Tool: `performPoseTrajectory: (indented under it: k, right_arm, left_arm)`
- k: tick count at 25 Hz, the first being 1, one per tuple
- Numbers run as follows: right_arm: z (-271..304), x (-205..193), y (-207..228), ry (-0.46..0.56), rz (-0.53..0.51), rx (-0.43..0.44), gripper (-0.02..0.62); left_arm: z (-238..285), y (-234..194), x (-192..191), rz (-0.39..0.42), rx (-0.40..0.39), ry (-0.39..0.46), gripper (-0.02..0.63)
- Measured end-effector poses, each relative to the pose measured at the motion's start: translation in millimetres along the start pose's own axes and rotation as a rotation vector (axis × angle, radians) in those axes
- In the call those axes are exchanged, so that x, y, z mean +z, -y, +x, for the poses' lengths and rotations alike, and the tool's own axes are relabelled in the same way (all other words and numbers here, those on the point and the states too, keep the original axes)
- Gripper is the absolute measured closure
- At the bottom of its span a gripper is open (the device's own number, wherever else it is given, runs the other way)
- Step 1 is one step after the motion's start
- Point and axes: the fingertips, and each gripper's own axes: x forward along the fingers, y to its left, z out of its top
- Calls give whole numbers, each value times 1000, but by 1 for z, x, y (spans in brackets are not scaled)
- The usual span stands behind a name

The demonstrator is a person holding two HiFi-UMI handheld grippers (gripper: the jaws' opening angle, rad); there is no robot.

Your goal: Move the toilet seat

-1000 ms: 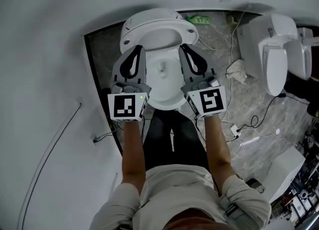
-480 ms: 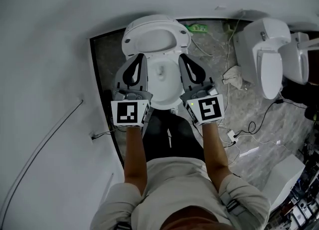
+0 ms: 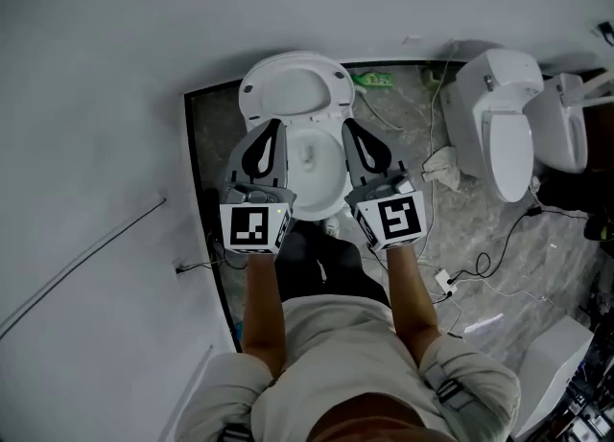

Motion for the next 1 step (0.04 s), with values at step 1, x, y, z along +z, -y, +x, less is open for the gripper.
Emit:
performPoseTrajectory:
  k: [1]
  right_arm:
    - [-9, 4, -3, 2, 0, 1, 572]
  left_arm:
    - [-7, 6, 5, 4, 0, 3, 580]
